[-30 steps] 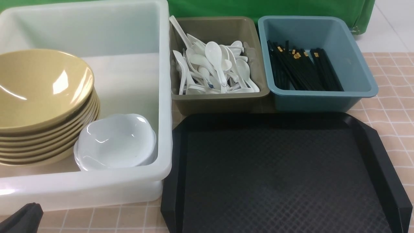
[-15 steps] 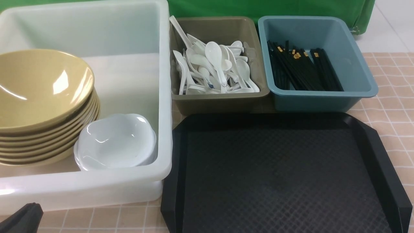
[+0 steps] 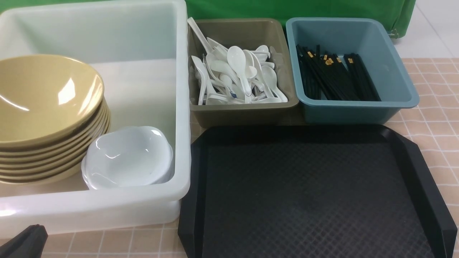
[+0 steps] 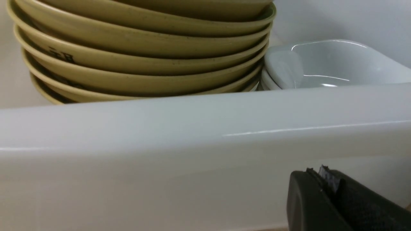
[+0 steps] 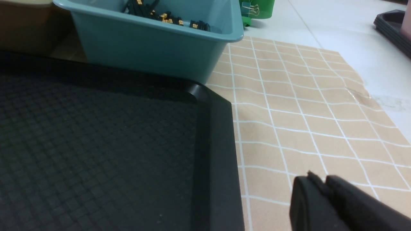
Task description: On brown table put chopsticks spoon bowls plates into blue grey white boxes.
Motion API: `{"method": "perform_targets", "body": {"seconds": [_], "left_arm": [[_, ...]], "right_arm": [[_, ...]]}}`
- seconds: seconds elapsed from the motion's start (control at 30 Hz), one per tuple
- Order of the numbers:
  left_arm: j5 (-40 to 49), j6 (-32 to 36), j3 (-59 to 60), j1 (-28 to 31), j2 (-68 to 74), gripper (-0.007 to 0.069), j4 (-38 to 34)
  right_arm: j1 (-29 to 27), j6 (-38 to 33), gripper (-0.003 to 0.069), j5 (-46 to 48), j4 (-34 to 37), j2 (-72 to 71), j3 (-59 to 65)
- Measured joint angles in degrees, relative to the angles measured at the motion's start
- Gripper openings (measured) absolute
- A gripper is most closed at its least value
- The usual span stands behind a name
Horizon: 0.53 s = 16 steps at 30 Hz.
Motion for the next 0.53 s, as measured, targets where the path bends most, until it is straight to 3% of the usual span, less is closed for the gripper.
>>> {"method": "perform_targets", "body": {"seconds": [0.53], "left_arm": [[0.0,0.0,0.0,0.0,0.0,0.0004,0.0]], "right_arm": [[0.0,0.0,0.0111,0.0,0.0,0.0,0.0]]}}
